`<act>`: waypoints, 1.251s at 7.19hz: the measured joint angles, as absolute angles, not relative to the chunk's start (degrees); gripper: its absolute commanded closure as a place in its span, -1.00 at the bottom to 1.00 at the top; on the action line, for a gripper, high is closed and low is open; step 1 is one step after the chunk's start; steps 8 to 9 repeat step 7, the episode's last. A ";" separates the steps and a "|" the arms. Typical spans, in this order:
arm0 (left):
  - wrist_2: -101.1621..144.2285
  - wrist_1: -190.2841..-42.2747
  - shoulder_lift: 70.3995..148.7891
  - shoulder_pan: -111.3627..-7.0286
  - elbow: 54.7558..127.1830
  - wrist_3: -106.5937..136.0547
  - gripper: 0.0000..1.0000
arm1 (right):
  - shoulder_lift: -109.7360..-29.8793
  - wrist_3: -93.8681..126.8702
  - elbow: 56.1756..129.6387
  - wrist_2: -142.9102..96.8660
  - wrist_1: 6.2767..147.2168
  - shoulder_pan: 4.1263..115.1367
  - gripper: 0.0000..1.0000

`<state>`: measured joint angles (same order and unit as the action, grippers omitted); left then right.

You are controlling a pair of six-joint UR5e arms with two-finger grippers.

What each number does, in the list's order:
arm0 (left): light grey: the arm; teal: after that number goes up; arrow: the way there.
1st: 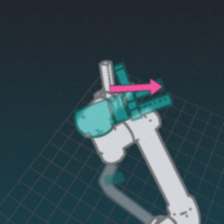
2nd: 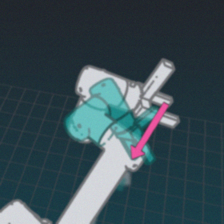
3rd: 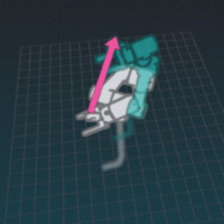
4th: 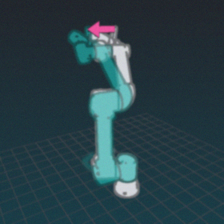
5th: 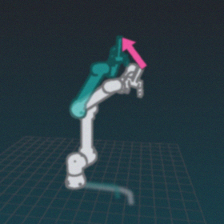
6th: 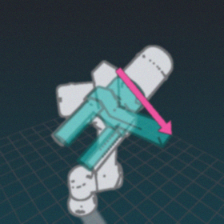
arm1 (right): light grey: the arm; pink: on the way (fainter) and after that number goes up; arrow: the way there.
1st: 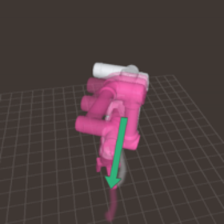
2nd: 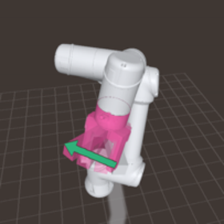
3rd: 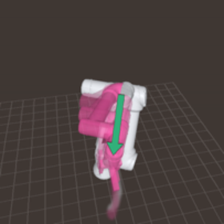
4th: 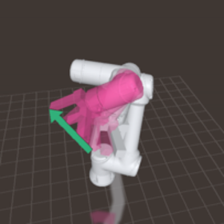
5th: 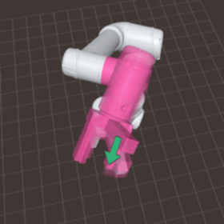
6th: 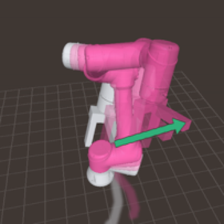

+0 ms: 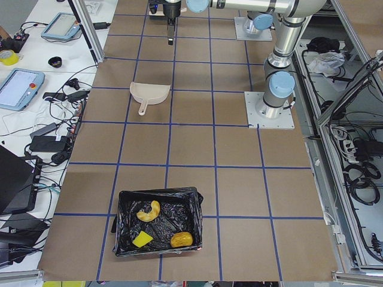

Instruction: Sweep and dump trash into bin

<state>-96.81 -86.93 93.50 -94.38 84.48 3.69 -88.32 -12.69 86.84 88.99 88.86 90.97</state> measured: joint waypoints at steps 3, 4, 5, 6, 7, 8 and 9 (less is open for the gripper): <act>-91.73 -86.88 90.80 -94.45 85.68 2.87 -1.00 | -88.43 -11.77 86.85 89.46 88.63 90.93 -1.00; -89.99 -86.71 90.70 -94.32 86.01 3.05 -1.00 | -88.47 -10.50 86.89 89.08 88.53 90.89 -1.00; -89.41 -86.55 90.66 -94.06 86.17 3.14 -1.00 | -88.49 -8.89 86.91 88.83 88.47 90.87 -1.00; -89.51 -86.65 90.63 -93.92 86.28 3.15 -1.00 | -88.49 -7.88 86.92 88.74 88.43 90.85 -1.00; -89.76 -86.88 90.59 -93.83 86.56 3.08 -1.00 | -88.45 -7.03 86.92 88.70 88.42 90.84 -1.00; -89.76 -86.88 90.59 -93.83 86.56 3.08 -1.00 | -88.45 -7.03 86.92 88.70 88.42 90.84 -1.00; -89.76 -86.88 90.59 -93.83 86.56 3.08 -1.00 | -88.45 -7.03 86.92 88.70 88.42 90.84 -1.00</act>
